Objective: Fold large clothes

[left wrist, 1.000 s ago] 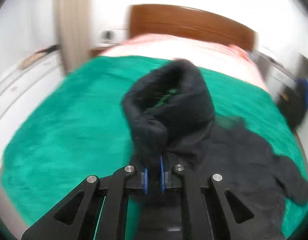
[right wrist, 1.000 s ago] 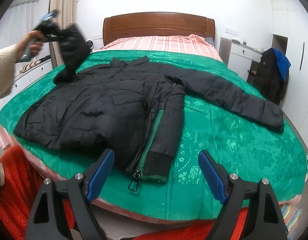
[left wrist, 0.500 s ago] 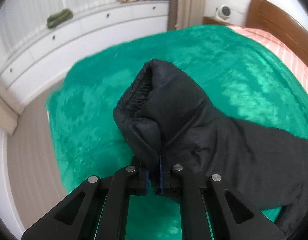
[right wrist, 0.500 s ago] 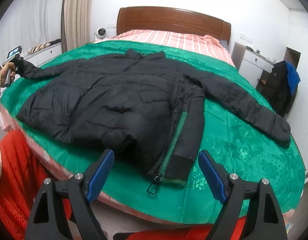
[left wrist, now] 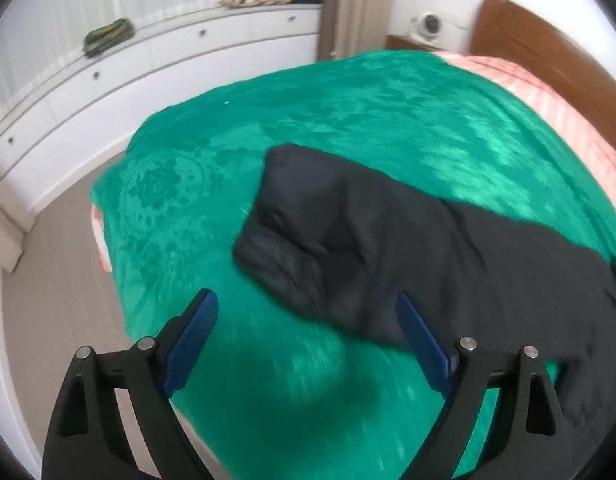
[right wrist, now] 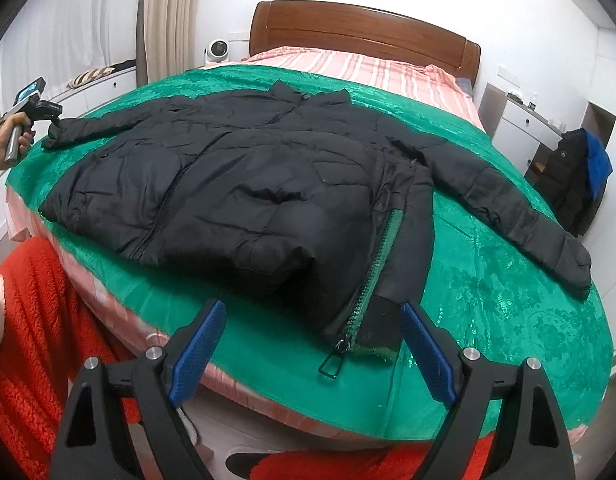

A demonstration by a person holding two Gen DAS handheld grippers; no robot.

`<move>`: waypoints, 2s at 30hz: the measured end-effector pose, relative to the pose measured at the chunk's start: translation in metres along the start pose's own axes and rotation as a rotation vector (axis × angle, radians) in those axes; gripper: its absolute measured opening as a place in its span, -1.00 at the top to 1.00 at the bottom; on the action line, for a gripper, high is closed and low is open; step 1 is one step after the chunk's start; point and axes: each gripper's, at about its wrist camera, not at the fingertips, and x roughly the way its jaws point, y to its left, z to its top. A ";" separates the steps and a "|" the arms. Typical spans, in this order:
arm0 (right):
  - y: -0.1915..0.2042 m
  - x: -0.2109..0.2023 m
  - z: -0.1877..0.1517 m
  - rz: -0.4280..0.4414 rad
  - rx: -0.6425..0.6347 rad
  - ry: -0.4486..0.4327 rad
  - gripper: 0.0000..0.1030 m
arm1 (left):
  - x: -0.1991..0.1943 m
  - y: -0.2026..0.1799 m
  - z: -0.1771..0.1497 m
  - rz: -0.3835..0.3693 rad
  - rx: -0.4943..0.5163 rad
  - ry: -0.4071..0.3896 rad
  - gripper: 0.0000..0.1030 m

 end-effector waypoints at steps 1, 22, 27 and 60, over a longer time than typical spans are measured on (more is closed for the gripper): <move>-0.001 0.000 0.000 0.003 0.006 -0.002 -0.70 | -0.009 -0.003 -0.008 -0.024 0.019 -0.004 -0.78; -0.132 0.058 -0.014 0.300 0.555 0.197 -0.70 | -0.161 -0.199 -0.207 -0.591 0.629 0.022 -0.79; -0.120 0.091 -0.005 0.284 0.438 0.273 0.59 | -0.129 -0.233 -0.254 -0.512 0.763 0.060 -0.75; -0.116 0.054 -0.013 0.123 0.508 0.159 -0.59 | -0.109 -0.143 -0.225 -0.394 0.538 0.074 -0.91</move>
